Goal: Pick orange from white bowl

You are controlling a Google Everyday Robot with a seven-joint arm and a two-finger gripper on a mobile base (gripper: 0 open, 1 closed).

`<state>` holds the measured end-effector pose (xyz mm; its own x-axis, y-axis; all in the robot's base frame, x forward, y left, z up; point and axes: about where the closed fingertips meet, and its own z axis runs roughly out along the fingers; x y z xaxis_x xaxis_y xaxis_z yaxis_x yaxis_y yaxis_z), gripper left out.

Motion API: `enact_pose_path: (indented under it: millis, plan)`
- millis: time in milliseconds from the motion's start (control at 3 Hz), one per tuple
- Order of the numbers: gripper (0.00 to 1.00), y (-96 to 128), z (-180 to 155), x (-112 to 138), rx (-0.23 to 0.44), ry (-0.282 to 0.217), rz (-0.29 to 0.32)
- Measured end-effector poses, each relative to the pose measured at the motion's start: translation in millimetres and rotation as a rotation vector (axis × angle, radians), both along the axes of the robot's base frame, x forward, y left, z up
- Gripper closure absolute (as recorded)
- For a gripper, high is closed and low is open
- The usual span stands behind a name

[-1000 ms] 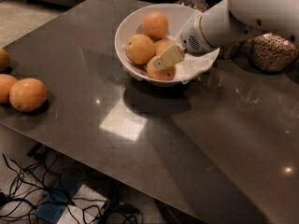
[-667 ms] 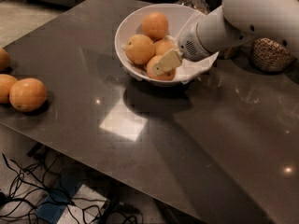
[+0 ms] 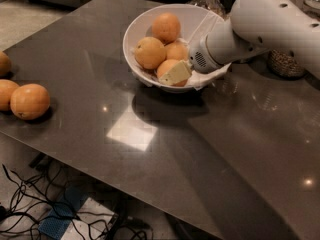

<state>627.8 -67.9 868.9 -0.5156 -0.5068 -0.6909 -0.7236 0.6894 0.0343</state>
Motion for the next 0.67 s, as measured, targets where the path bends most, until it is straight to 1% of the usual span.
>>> enact_pose_path:
  millis: [333,667]
  plan:
    - [0.26,2.7,-8.4,1.9,-0.003,0.019,-0.005]
    - [0.29,3.7,-8.0,2.6,-0.004,0.026,-0.007]
